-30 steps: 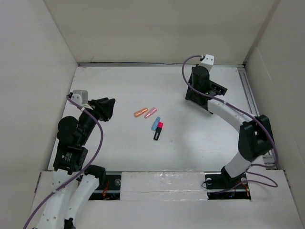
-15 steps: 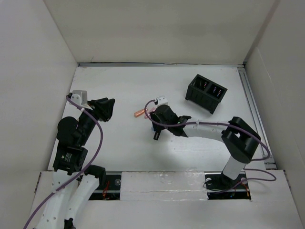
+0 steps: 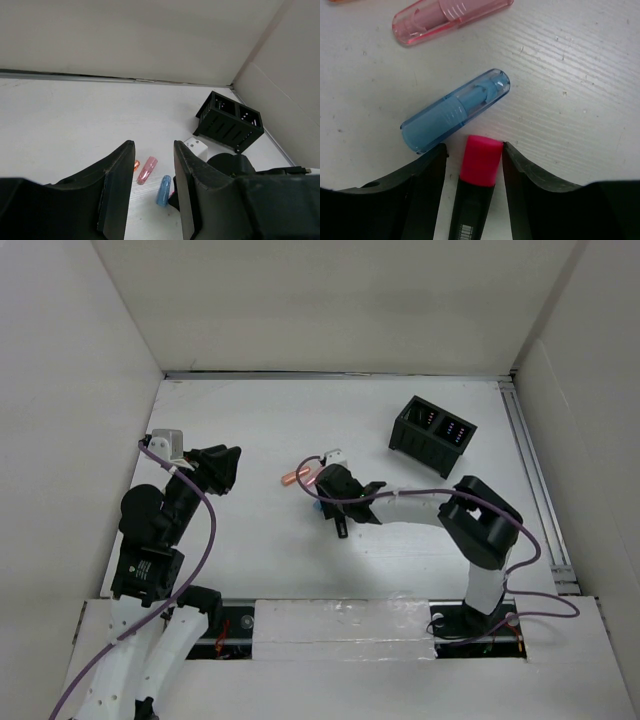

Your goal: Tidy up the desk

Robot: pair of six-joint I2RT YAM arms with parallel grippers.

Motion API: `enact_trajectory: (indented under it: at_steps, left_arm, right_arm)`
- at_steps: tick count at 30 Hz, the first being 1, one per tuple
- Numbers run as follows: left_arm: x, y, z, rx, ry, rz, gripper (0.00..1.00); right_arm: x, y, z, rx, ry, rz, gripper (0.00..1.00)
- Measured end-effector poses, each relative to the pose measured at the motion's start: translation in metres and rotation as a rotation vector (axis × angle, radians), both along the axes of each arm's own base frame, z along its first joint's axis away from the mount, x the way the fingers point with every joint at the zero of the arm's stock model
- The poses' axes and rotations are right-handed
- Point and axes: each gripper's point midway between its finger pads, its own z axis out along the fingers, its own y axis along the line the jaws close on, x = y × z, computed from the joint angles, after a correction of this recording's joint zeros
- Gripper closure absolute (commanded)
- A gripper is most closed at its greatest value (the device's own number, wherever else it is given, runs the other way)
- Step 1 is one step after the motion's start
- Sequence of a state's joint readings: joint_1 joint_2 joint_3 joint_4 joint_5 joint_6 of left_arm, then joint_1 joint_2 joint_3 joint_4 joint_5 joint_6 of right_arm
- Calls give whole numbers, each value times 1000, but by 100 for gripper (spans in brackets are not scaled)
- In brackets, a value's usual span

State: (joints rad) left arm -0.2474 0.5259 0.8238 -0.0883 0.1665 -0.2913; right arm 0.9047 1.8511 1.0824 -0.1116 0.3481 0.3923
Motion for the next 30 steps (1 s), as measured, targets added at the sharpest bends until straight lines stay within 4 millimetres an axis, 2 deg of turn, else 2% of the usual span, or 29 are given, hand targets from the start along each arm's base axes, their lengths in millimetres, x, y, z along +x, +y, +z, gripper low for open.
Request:
enact_trajectory:
  at_steps: [3,6,7,9,13,16,18,22,26,28,30]
  left_arm:
    - [0,0,0,0,1,0,66]
    - [0,0,0,1,0,0,66]
    - [0,0,0,1,0,-1,66]
    - [0,0,0,2,1,-1,66]
    - [0,0,0,3,1,-1,66]
    - [0,0,0,3,1,-1,66]
    - [0,0,0,3,1,-1,67]
    - [0,0,0,3,0,-1,67]
    - [0,1,-1,4,4,4,67]
    - [0,1,-1,5,4,5,67]
    - [-1,1,-1,4,2,4,67]
  right_arm:
    - [5,2,1,-3,-11,-9,48]
    - [6,0,0,-8,-15,-16,58]
    - [7,-1,0,-7,-15,-20,67]
    - [8,-3,0,-5,-14,-25,77]
    - [5,-16,0,-20,-4,-44,82]
    - [8,-36,12,-16,-9,-81,82]
    - [21,-50,35,24,-39,-126,82]
    - [72,-87,106,154,-185,-268,82]
    - [130,-140,193,246,-422,-435,78]
    - [149,-169,231,266,-548,-517,77]
    - [165,-199,259,267,-642,-595,77]
